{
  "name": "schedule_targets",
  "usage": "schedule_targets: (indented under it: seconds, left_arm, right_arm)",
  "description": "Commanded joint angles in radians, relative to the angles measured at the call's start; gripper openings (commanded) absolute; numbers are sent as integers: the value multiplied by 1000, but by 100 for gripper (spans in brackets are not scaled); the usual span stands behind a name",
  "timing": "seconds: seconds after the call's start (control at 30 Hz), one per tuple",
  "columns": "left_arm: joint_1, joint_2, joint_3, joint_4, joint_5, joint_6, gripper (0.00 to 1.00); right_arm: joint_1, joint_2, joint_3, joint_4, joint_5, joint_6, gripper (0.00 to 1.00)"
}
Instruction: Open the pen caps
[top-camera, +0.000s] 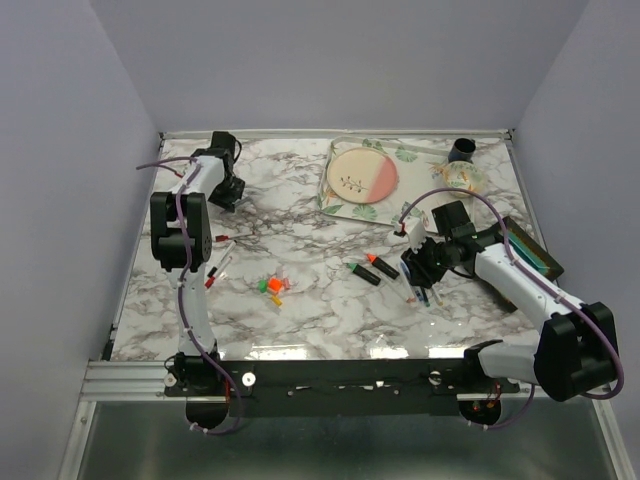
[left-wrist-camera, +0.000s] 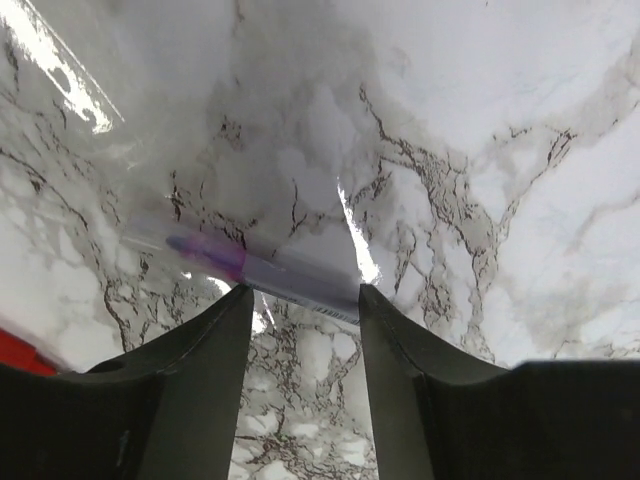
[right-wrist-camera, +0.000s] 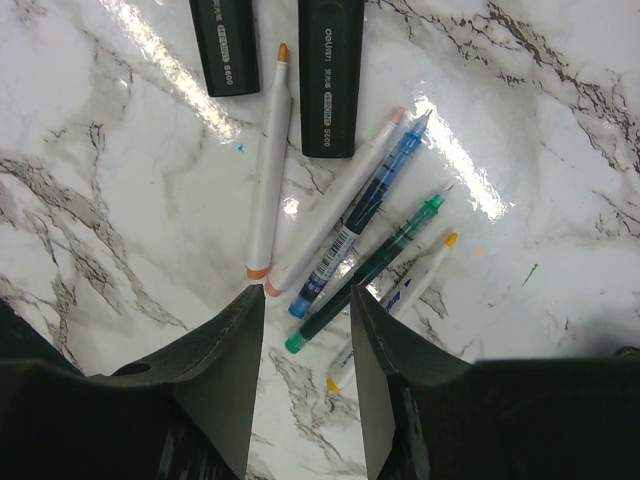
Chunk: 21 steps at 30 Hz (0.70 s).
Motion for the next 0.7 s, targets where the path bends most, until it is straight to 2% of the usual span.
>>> schedule_targets:
  seconds: [0.0, 0.03, 0.1, 0.13, 0.23, 0.3, 0.33, 0.43, 0.53, 0.63, 0.67]
  left_arm:
    - [20, 81, 70, -63, 18, 79, 48]
    - [20, 88, 77, -62, 26, 110, 40]
    - [20, 105, 90, -68, 48, 134, 33]
    - [20, 108, 92, -65, 55, 157, 25]
    - [20, 101, 80, -40, 74, 197, 12]
    - [20, 81, 57, -7, 91, 233, 8]
    - [20, 73, 45, 9, 116, 248, 1]
    - [20, 41, -3, 79, 163, 318, 0]
    - [20, -20, -103, 211, 282, 416, 0]
    - [20, -150, -302, 467, 428, 472, 0]
    - [20, -189, -355, 632, 472, 477, 0]
  right_arm:
    - [-4, -25, 16, -11, -24, -16, 48]
    - [-4, -25, 16, -11, -24, -16, 48]
    - [-4, -31, 14, -11, -24, -16, 47]
    - [-4, -33, 13, -11, -25, -16, 47]
    - [-4, -39, 13, -11, -25, -16, 47]
    - [-5, -42, 14, -11, -28, -16, 47]
    - [-4, -44, 14, -11, -30, -16, 47]
    - [-4, -48, 13, -12, -33, -19, 47]
    - [-2, -68, 14, -15, -54, -25, 47]
    - [-4, -114, 11, -15, -97, -31, 47]
    - [-4, -125, 10, -15, -111, -34, 47]
